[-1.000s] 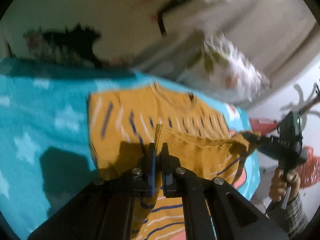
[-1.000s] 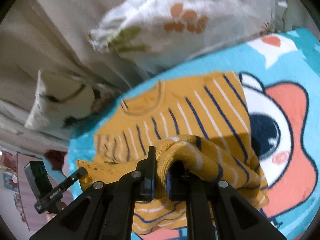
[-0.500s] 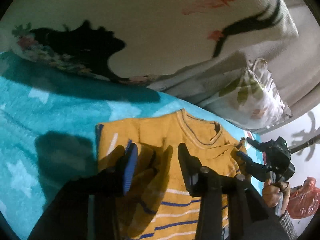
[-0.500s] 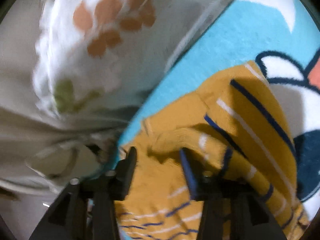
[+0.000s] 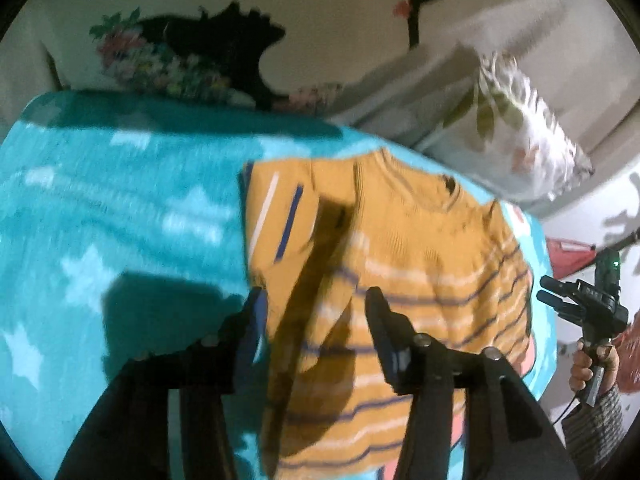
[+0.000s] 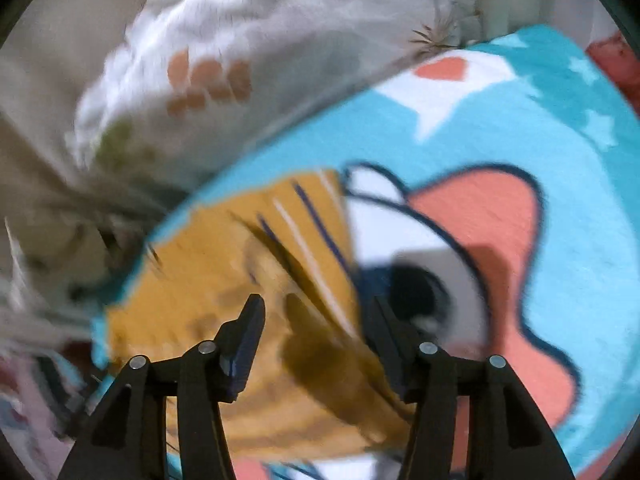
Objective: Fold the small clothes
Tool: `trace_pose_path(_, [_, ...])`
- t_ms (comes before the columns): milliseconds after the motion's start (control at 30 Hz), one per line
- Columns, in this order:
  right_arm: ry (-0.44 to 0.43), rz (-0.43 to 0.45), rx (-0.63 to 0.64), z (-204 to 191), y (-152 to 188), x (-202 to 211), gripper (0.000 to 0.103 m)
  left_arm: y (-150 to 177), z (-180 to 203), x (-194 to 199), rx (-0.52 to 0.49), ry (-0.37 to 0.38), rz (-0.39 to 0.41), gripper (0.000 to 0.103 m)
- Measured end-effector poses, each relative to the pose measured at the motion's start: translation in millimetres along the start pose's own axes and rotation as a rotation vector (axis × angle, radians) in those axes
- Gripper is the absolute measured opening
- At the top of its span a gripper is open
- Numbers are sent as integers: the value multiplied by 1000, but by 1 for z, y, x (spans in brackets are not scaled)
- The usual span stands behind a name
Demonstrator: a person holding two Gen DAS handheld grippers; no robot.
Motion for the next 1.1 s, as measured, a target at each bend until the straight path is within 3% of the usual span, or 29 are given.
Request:
trace_pose_path(133, [-11, -47, -19, 26, 33, -7, 63, 26, 1, -7, -10, 29, -62, 54])
trace_pose_path(233, [-10, -74, -42, 40, 47, -23, 64, 43, -1, -17, -28, -9, -117, 54])
trace_pose_path(300, [-5, -74, -47, 44, 57, -32, 49, 47, -4, -21, -54, -79, -157, 52])
trace_pose_path(333, [1, -73, -62, 48, 57, -34, 21, 47, -7, -22, -54, -93, -167, 43])
trace_pose_path(400, [-24, -90, -147, 58, 55, -33, 11, 42, -15, -18, -20, -87, -177, 38])
trace_pose_path(500, [9, -81, -193, 78, 63, -18, 9, 34, -24, -10, -19, -142, -158, 38])
trace_pose_path(633, [30, -97, -218, 94, 76, -10, 16, 38, -32, -4, 32, -93, -145, 39])
trace_pose_path(767, [43, 37, -104, 63, 64, 33, 19, 43, -37, 10, 64, -66, -116, 39])
trace_pose_path(867, [-27, 120, 9, 16, 55, 55, 19, 41, -32, 24, 50, -62, -75, 39])
trace_pose_path(1000, [-178, -14, 141, -45, 67, 25, 19, 33, -14, 39, 19, -22, -6, 40])
trace_pose_path(1100, [-174, -120, 227, -80, 75, -25, 19, 20, -1, 42, -16, 15, 35, 48])
Point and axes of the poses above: each gripper's, at about its wrist camera, not at the fingertips, and x roughly against the way its jaws point, z to its right, y to its underside, the point moved 5 cm from there along -x, roughly the way its jaws point, and after that the axes turned 11 degrees about -x, right-handed, at the moved point
